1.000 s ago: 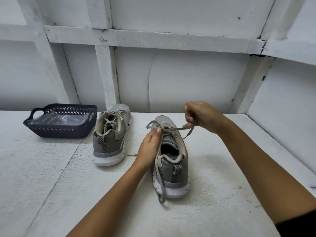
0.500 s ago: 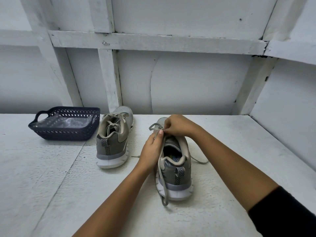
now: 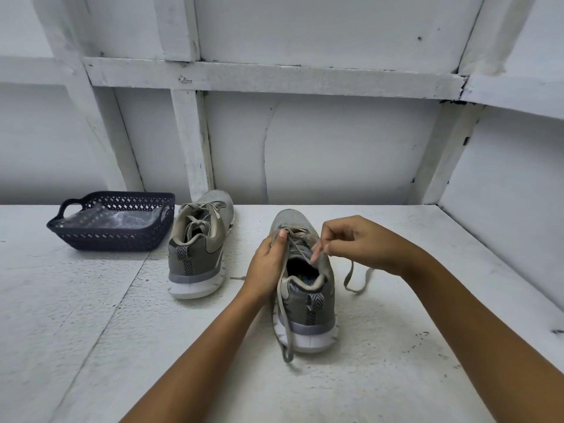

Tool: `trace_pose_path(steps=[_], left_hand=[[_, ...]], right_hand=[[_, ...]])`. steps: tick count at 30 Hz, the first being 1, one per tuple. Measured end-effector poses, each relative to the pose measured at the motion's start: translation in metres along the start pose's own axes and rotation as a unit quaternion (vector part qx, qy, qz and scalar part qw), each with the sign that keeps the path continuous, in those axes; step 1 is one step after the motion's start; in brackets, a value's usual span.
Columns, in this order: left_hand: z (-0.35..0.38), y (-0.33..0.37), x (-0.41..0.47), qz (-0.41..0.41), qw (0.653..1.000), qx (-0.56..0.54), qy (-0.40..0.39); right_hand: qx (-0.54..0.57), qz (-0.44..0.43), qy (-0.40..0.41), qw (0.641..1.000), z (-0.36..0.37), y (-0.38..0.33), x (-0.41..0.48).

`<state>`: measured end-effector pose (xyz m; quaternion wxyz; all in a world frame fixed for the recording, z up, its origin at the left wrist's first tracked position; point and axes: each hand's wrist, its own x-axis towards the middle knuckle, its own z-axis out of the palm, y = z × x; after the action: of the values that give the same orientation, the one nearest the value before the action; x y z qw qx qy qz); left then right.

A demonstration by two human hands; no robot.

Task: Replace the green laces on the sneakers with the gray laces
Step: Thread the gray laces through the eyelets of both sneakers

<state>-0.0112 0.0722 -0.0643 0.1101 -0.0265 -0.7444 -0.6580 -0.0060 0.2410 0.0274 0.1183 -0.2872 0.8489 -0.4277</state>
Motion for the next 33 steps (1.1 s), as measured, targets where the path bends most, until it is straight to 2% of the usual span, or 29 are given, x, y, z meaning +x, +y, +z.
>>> trace_pose_path(steps=[9, 12, 14, 16, 18, 19, 21, 23, 26, 30, 31, 33], left_hand=[[0.001, 0.009, -0.005, -0.016, 1.000, 0.023, 0.009], [-0.001, 0.012, -0.004, -0.009, 0.999, 0.031, -0.001], [-0.004, 0.008, 0.001, -0.016, 0.999, 0.047, -0.006], [-0.009, 0.005, 0.007, 0.001, 0.991, 0.129, 0.041], [-0.012, 0.019, 0.006, 0.057, 0.976, 0.182, 0.103], [-0.013, 0.031, 0.005, 0.089, 0.975, 0.173, 0.109], [-0.012, 0.057, 0.003, 0.112, 0.987, 0.105, 0.045], [-0.009, 0.074, 0.004, 0.095, 0.993, 0.041, -0.053], [-0.003, 0.085, 0.006, 0.089, 0.987, 0.027, -0.132], [-0.006, 0.093, 0.016, 0.064, 0.989, -0.009, -0.133], [-0.010, 0.095, 0.019, 0.047, 0.990, -0.042, -0.127], [-0.019, 0.101, 0.030, 0.016, 0.988, -0.110, -0.112]], right_hand=[[0.034, 0.010, -0.032, 0.999, 0.000, -0.009, -0.009], [0.052, 0.024, 0.009, 0.998, -0.002, -0.020, -0.008], [0.121, 0.049, 0.083, 0.988, -0.003, -0.032, -0.004], [0.248, 0.083, 0.150, 0.954, -0.010, -0.040, 0.004], [0.405, 0.103, 0.165, 0.894, -0.019, -0.048, 0.014], [0.475, 0.102, 0.165, 0.858, -0.023, -0.053, 0.020], [0.562, 0.091, 0.175, 0.804, -0.028, -0.062, 0.033], [0.593, 0.073, 0.187, 0.780, -0.030, -0.070, 0.046], [0.606, 0.056, 0.190, 0.770, -0.028, -0.076, 0.061], [0.625, 0.053, 0.205, 0.752, -0.025, -0.068, 0.068], [0.614, 0.067, 0.203, 0.760, -0.025, -0.062, 0.067], [0.563, 0.118, 0.169, 0.801, -0.022, -0.044, 0.063]])
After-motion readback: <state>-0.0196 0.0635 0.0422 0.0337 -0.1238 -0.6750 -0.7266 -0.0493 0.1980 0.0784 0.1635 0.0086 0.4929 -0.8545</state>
